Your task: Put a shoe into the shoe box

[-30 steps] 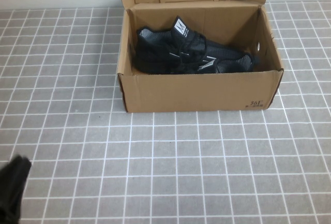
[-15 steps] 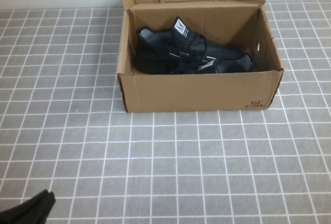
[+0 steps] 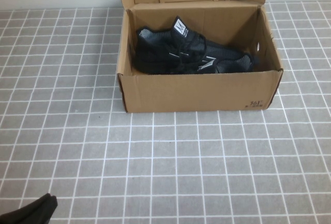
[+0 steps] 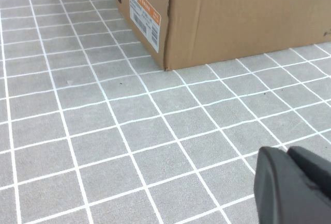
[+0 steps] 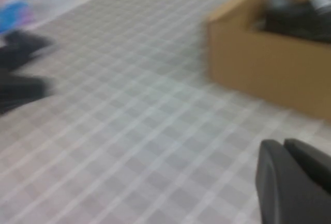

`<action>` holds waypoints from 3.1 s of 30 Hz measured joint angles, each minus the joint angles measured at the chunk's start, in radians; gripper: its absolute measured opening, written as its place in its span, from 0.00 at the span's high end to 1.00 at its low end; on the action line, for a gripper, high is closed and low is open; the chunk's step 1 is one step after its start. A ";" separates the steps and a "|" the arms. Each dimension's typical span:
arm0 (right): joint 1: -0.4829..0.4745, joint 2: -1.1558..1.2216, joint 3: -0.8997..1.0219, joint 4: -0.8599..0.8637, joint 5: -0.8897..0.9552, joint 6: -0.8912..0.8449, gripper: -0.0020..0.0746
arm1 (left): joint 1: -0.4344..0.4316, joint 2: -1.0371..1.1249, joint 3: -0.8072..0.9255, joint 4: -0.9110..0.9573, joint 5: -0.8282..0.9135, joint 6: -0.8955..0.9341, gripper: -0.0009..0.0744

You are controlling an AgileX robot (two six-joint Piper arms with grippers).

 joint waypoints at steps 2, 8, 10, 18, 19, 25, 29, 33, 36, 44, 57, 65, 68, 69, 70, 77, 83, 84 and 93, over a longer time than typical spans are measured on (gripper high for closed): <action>-0.057 -0.010 0.047 -0.030 -0.080 0.000 0.99 | 0.000 0.000 0.000 0.000 0.000 0.000 0.99; -0.336 -0.071 0.234 -0.030 -0.336 0.000 0.99 | 0.000 0.000 0.000 0.000 0.005 0.001 0.99; -0.420 -0.114 0.284 -0.032 -0.355 0.000 0.99 | 0.000 0.000 0.000 0.000 0.005 0.001 0.99; -0.491 -0.277 0.365 -0.045 -0.368 -0.043 0.99 | 0.000 0.000 0.000 0.000 0.007 0.001 0.99; -0.491 -0.277 0.365 -0.045 -0.368 -0.046 0.99 | 0.000 0.000 0.000 0.000 0.007 0.002 0.99; -0.491 -0.277 0.365 -0.039 -0.368 -0.051 0.99 | 0.000 0.000 0.000 0.000 0.007 0.002 0.99; -0.491 -0.277 0.365 -0.035 -0.368 -0.051 0.99 | 0.000 0.000 0.000 0.000 0.016 0.002 0.99; -0.491 -0.277 0.365 -0.030 -0.368 -0.051 0.99 | 0.000 0.000 0.000 0.000 0.019 0.002 0.99; -0.491 -0.277 0.365 -0.028 -0.363 -0.051 0.99 | 0.000 0.000 0.000 0.000 0.019 0.002 0.99; -0.491 -0.277 0.386 -0.261 -0.313 0.193 0.99 | 0.000 0.000 0.000 0.000 0.023 0.002 0.99; -0.491 -0.277 0.426 -0.357 -0.192 0.209 0.99 | 0.000 0.000 0.000 0.000 0.025 0.002 0.99; -0.491 -0.277 0.426 -0.303 -0.155 0.210 0.99 | 0.000 0.000 0.000 0.000 0.025 0.002 0.99; -0.491 -0.277 0.426 -0.302 -0.154 0.210 0.99 | 0.000 0.000 0.000 0.000 0.025 0.002 0.99; -0.491 -0.277 0.426 -0.302 -0.154 0.210 0.99 | 0.000 0.000 0.000 0.000 0.025 0.002 0.99; -0.491 -0.277 0.426 -0.302 -0.154 0.210 0.99 | 0.000 0.000 0.000 0.000 0.025 0.002 0.99; -0.491 -0.277 0.426 -0.299 -0.154 0.210 0.99 | 0.000 0.000 0.000 0.000 0.025 0.002 0.99; -0.491 -0.277 0.426 -0.299 -0.154 0.210 0.99 | 0.000 0.000 0.000 0.000 0.025 0.002 0.99; -0.491 -0.277 0.426 -0.299 -0.154 0.210 0.99 | 0.000 0.000 0.000 0.005 0.025 0.002 0.99; -0.491 -0.277 0.426 -0.298 -0.152 0.210 0.99 | 0.134 -0.114 0.000 0.230 -0.084 -0.126 0.99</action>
